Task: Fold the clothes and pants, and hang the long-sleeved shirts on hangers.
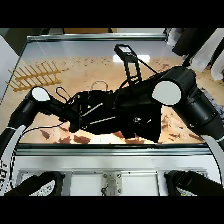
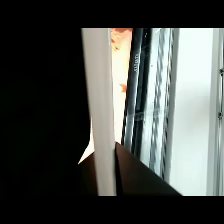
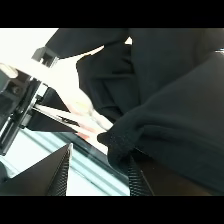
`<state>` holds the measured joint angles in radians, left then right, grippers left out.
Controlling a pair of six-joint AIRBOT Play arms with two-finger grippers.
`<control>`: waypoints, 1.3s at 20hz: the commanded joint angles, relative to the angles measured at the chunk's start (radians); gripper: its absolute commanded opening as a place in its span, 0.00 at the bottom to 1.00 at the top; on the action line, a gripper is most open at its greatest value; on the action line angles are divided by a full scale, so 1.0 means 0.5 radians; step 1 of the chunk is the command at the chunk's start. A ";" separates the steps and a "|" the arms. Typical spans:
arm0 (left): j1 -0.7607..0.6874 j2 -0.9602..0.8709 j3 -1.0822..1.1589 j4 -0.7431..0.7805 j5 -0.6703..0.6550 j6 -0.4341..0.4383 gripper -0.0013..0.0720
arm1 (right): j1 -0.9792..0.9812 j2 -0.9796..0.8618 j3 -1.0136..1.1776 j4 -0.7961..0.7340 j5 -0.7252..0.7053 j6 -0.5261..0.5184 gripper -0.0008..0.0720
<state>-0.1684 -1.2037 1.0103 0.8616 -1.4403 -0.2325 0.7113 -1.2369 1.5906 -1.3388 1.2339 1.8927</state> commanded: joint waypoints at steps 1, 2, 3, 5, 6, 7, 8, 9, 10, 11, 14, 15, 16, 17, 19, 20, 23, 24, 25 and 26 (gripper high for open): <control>-0.001 -0.001 0.001 0.002 -0.001 0.000 0.04 | -0.030 0.018 0.002 -0.008 0.145 -0.034 0.52; -0.001 -0.001 0.001 0.002 -0.001 0.000 0.04 | -0.053 0.028 0.002 -0.007 0.190 -0.034 0.52; -0.001 -0.001 0.001 0.002 -0.001 0.000 0.04 | -0.077 0.043 0.002 -0.007 0.233 -0.034 0.52; -0.001 -0.001 0.001 0.002 -0.001 0.000 0.04 | -0.137 0.089 0.002 -0.006 0.300 -0.043 0.52; -0.001 -0.001 0.001 0.002 -0.001 0.000 0.04 | -0.168 0.114 0.002 -0.006 0.325 -0.057 0.52; -0.001 -0.002 0.001 0.002 0.000 0.001 0.04 | -0.202 0.142 0.002 -0.005 0.342 -0.079 0.52; -0.001 -0.002 0.001 0.002 0.000 0.000 0.04 | -0.234 0.166 0.002 -0.002 0.346 -0.095 0.52; -0.001 -0.002 0.001 0.002 0.000 0.001 0.04 | -0.254 0.181 0.002 0.002 0.342 -0.117 0.52; -0.001 -0.002 0.001 0.002 0.000 0.000 0.04 | -0.257 0.188 0.002 0.002 0.342 -0.141 0.52; -0.001 -0.002 0.001 0.002 0.000 0.000 0.04 | -0.257 0.192 0.002 0.002 0.342 -0.163 0.52; -0.001 -0.001 0.001 0.002 -0.002 0.000 0.04 | -0.322 0.212 0.002 0.153 0.357 -0.353 0.53; -0.001 -0.001 0.001 0.002 -0.002 0.000 0.04 | -0.405 0.220 0.005 0.254 0.390 -0.457 0.53; -0.001 -0.002 0.001 0.002 -0.001 0.000 0.04 | -0.517 0.225 0.005 0.379 0.427 -0.571 0.53; -0.001 -0.002 0.001 0.002 -0.001 0.000 0.04 | -0.651 0.224 0.005 0.568 0.472 -0.748 0.53; -0.001 -0.002 0.001 0.002 -0.002 0.000 0.04 | -0.939 0.214 0.005 1.017 0.527 -1.086 0.53; -0.001 -0.002 0.001 0.002 -0.001 0.000 0.04 | -1.041 0.211 0.005 1.144 0.516 -1.153 0.53; -0.001 -0.002 0.001 0.002 -0.001 0.000 0.04 | -1.226 0.210 0.005 1.201 0.439 -1.161 0.53; -0.001 -0.002 0.001 0.002 -0.001 0.000 0.04 | -1.266 0.210 0.004 1.200 0.392 -1.215 0.53; -0.001 -0.001 0.001 0.002 -0.002 0.000 0.04 | -1.299 0.207 -0.002 1.207 0.386 -1.408 0.53; -0.001 -0.002 0.001 0.002 -0.001 0.000 0.04 | -1.337 0.207 -0.018 1.225 0.394 -1.617 0.53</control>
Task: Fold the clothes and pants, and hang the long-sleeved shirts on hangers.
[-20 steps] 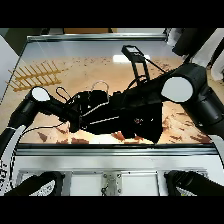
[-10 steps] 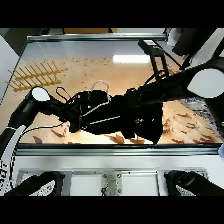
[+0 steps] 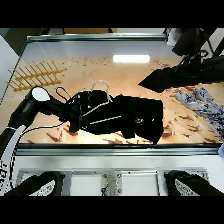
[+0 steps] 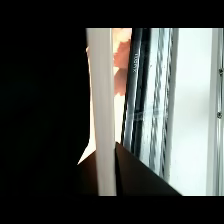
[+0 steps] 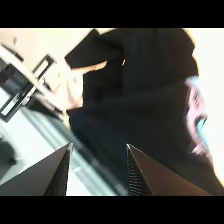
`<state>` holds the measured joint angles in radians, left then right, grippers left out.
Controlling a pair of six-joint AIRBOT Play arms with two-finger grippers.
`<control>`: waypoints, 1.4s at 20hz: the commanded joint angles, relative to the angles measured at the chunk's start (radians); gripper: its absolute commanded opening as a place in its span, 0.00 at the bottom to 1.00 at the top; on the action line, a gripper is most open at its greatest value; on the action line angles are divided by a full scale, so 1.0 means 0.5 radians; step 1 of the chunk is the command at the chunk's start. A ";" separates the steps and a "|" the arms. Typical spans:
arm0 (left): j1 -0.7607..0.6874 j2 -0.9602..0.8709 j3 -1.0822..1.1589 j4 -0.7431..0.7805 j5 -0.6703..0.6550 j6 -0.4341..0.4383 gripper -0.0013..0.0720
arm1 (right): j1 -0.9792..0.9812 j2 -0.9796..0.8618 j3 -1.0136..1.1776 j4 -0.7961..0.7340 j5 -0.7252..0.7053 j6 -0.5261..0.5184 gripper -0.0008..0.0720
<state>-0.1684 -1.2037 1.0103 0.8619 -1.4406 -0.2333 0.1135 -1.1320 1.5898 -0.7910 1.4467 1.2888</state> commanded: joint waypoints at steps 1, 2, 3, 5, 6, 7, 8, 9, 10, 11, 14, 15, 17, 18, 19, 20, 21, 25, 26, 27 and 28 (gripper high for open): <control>-0.001 -0.001 0.001 0.002 -0.001 0.002 0.04 | -0.204 -0.004 -0.055 0.206 0.017 -0.604 0.54; -0.001 -0.001 0.001 0.001 -0.001 0.002 0.04 | -0.283 -0.008 -0.114 0.323 0.097 -0.774 0.54; -0.001 -0.001 0.001 0.002 0.000 0.002 0.04 | -0.385 -0.018 -0.195 0.501 0.201 -0.938 0.54; -0.001 -0.002 0.001 0.002 0.000 0.002 0.04 | -0.644 -0.054 -0.401 0.986 0.394 -1.328 0.54; -0.001 -0.001 0.001 0.002 -0.001 0.002 0.04 | -0.780 -0.073 -0.504 1.147 0.447 -1.556 0.54; -0.001 -0.001 0.001 0.002 -0.001 0.002 0.04 | -0.882 -0.085 -0.577 1.114 0.478 -1.732 0.54; -0.001 -0.001 0.001 0.002 -0.001 0.002 0.04 | -0.973 -0.100 -0.636 0.991 0.508 -1.802 0.54; -0.001 -0.001 0.001 0.002 0.000 0.002 0.04 | -1.039 -0.117 -0.692 0.900 0.529 -1.810 0.54; -0.001 -0.001 0.001 0.002 -0.001 0.002 0.04 | -1.090 -0.134 -0.755 0.893 0.567 -1.930 0.54; -0.001 -0.002 0.001 0.002 0.000 0.002 0.04 | -1.131 -0.148 -0.832 0.928 0.613 -2.127 0.54; -0.001 -0.002 0.001 0.003 0.000 0.002 0.04 | -1.144 -0.220 -1.021 0.985 0.616 -2.348 0.56; -0.001 -0.002 0.001 0.003 0.000 0.002 0.04 | -1.123 -0.265 -1.052 0.985 0.620 -2.348 0.56; -0.001 -0.002 0.001 0.003 0.000 0.002 0.04 | -1.063 -0.371 -1.059 0.996 0.703 -2.414 0.56; -0.001 -0.002 0.001 0.003 0.000 0.002 0.04 | -1.023 -0.420 -1.059 1.015 0.730 -2.423 0.56; -0.001 -0.001 0.001 0.003 0.001 0.002 0.04 | -0.971 -0.465 -1.059 1.013 0.735 -2.425 0.57; -0.001 -0.002 0.001 0.003 0.001 0.002 0.04 | -0.920 -0.504 -1.059 1.014 0.735 -2.439 0.56; -0.001 -0.002 0.001 0.003 0.000 0.002 0.04 | -0.861 -0.542 -1.059 1.014 0.735 -2.487 0.56; -0.001 -0.002 0.001 0.004 0.000 0.002 0.04 | -0.665 -0.639 -1.059 1.016 0.713 -2.527 0.56; -0.001 -0.002 0.001 0.003 0.000 0.002 0.04 | -0.633 -0.651 -1.059 1.016 0.712 -2.527 0.56; -0.001 -0.002 0.001 0.003 0.000 0.002 0.04 | -0.606 -0.658 -1.059 1.023 0.712 -2.527 0.56; -0.001 -0.002 0.001 0.003 0.001 0.002 0.04 | -0.582 -0.662 -1.059 1.043 0.713 -2.526 0.56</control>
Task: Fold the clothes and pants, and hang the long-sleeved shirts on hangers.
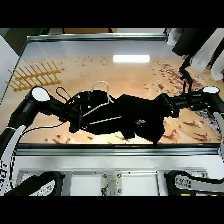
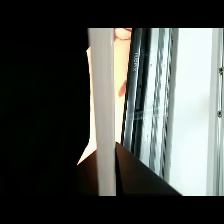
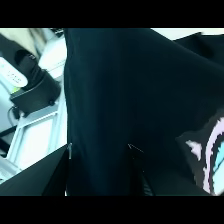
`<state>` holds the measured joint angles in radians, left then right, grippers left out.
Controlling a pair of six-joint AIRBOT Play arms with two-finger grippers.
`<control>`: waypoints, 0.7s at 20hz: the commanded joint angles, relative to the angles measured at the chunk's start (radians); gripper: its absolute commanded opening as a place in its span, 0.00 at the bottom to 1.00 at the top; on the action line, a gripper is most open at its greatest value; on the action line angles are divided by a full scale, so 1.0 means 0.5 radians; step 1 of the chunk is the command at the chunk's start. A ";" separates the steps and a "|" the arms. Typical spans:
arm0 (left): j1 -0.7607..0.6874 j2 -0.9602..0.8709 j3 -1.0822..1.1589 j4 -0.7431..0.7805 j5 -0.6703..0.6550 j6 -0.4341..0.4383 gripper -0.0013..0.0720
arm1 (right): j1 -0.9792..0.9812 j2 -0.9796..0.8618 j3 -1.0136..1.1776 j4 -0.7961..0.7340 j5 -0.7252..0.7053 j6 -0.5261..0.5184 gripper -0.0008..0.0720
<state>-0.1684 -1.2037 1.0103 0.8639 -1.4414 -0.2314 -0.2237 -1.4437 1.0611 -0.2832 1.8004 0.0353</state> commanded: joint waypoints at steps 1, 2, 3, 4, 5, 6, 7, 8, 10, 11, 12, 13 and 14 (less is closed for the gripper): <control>-0.001 -0.002 0.001 -0.001 0.002 -0.002 0.04 | 0.110 -0.040 -0.002 0.050 0.004 -0.020 0.56; -0.001 -0.002 0.001 -0.001 0.002 -0.002 0.04 | 0.124 -0.040 -0.002 0.077 0.005 -0.019 0.56; -0.001 -0.002 0.001 -0.001 0.002 -0.002 0.04 | 0.140 -0.040 -0.002 0.092 0.005 -0.019 0.56; -0.001 -0.002 0.001 0.000 0.002 -0.002 0.04 | 0.156 -0.040 -0.002 0.089 0.003 -0.011 0.56; -0.001 -0.002 0.001 0.000 0.003 -0.002 0.04 | 0.169 -0.045 -0.002 0.089 0.004 0.005 0.56; -0.001 -0.002 0.001 0.000 0.003 -0.002 0.04 | 0.179 -0.051 -0.002 0.086 -0.003 0.029 0.56; -0.001 -0.002 0.001 -0.001 0.003 -0.002 0.04 | 0.183 -0.053 -0.002 0.079 -0.014 0.040 0.56; -0.001 -0.002 0.001 -0.001 0.002 -0.002 0.04 | 0.191 -0.055 -0.002 0.073 -0.021 0.040 0.56; -0.001 -0.001 0.001 -0.001 0.002 -0.002 0.04 | 0.193 -0.059 -0.002 0.074 -0.033 0.041 0.56; -0.001 -0.001 0.001 0.000 0.002 -0.002 0.04 | 0.192 -0.060 -0.002 0.074 -0.032 0.041 0.56; -0.001 -0.002 0.001 0.000 0.002 -0.002 0.04 | 0.192 -0.060 -0.002 0.077 -0.033 0.040 0.56; -0.001 -0.002 0.001 0.000 0.002 -0.002 0.04 | 0.192 -0.060 -0.002 0.077 -0.032 0.040 0.56; -0.001 -0.001 0.001 0.000 0.002 -0.002 0.04 | 0.193 -0.060 -0.002 0.079 -0.032 0.040 0.56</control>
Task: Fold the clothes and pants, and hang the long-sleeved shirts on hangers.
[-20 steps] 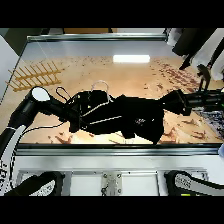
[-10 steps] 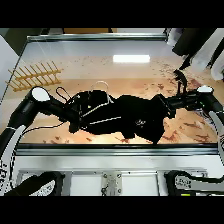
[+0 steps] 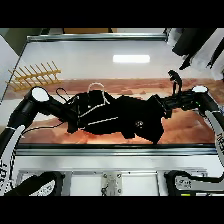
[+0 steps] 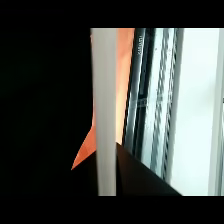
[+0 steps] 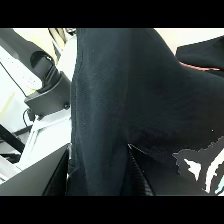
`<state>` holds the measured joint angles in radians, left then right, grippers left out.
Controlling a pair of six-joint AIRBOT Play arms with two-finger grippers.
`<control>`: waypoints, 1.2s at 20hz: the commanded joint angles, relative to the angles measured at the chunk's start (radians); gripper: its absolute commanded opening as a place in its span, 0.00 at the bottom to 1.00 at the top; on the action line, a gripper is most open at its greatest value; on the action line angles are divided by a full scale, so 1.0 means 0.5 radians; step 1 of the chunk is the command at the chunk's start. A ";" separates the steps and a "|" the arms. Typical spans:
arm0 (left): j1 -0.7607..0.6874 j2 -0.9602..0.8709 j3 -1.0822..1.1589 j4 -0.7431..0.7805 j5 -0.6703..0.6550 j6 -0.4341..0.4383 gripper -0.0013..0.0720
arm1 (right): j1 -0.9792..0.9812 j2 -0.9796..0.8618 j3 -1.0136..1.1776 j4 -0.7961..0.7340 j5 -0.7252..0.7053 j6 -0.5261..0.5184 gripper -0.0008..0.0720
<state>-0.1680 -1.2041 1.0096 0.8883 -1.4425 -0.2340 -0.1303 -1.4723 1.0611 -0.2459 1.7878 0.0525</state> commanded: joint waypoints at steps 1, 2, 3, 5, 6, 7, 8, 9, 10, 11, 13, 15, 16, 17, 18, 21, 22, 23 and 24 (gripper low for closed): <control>-0.002 -0.001 0.002 -0.049 0.005 0.003 0.04 | 0.006 -0.002 -0.002 0.009 -0.007 0.006 0.56; -0.002 -0.001 0.002 -0.049 0.005 0.003 0.04 | 0.005 -0.002 -0.002 0.009 -0.007 0.006 0.56; -0.002 -0.001 0.002 -0.049 0.005 0.003 0.04 | 0.006 -0.002 -0.002 0.009 -0.007 0.006 0.56; -0.002 -0.001 0.002 -0.048 0.005 0.003 0.04 | 0.006 -0.002 -0.002 0.009 -0.007 0.006 0.56; -0.002 -0.001 0.002 -0.049 0.005 0.003 0.04 | 0.006 -0.002 -0.002 0.009 -0.007 0.006 0.56; -0.002 0.000 0.002 -0.049 0.005 0.003 0.04 | 0.006 -0.002 -0.002 0.008 -0.007 0.006 0.51; -0.002 -0.001 0.002 -0.048 0.005 0.003 0.04 | 0.006 -0.002 -0.002 0.008 -0.006 0.006 0.34; -0.002 0.000 0.002 -0.049 0.005 0.003 0.04 | 0.005 -0.002 -0.002 0.006 -0.007 0.008 0.05; -0.002 0.000 0.002 -0.049 0.005 0.003 0.04 | 0.005 -0.002 -0.002 0.007 -0.007 -0.016 0.06; -0.002 0.000 0.002 -0.049 0.005 0.003 0.04 | 0.005 -0.002 -0.002 0.008 -0.007 -0.053 0.05; -0.002 0.000 0.002 -0.048 0.005 0.003 0.04 | 0.005 -0.002 -0.002 0.008 -0.008 -0.062 0.05; -0.002 0.000 0.002 -0.048 0.006 0.003 0.04 | 0.005 -0.002 -0.002 0.008 -0.008 -0.061 0.05; -0.002 -0.001 0.002 -0.048 0.007 0.003 0.04 | 0.005 -0.002 -0.002 0.008 -0.008 -0.060 0.06; -0.001 -0.001 0.002 -0.048 0.011 0.003 0.04 | 0.005 -0.002 -0.002 0.007 -0.007 -0.058 0.06; -0.002 -0.001 0.002 -0.048 0.011 0.003 0.04 | 0.006 -0.002 -0.002 0.008 -0.008 -0.044 0.06; -0.002 -0.001 0.002 -0.048 0.011 0.003 0.04 | 0.006 -0.002 -0.002 0.008 -0.007 -0.062 0.05; -0.002 0.000 0.002 -0.047 0.012 0.003 0.04 | 0.006 -0.002 -0.002 0.008 -0.008 -0.096 0.05; -0.001 0.000 0.002 -0.035 0.014 0.003 0.04 | 0.006 -0.002 -0.002 0.008 -0.007 -0.128 0.05; -0.001 0.000 0.002 -0.032 0.011 0.002 0.04 | 0.006 -0.002 -0.002 0.008 -0.007 -0.137 0.05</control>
<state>-0.1684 -1.2049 1.0100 0.8715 -1.4384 -0.2314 -0.1280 -1.4727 1.0607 -0.2417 1.7844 0.0116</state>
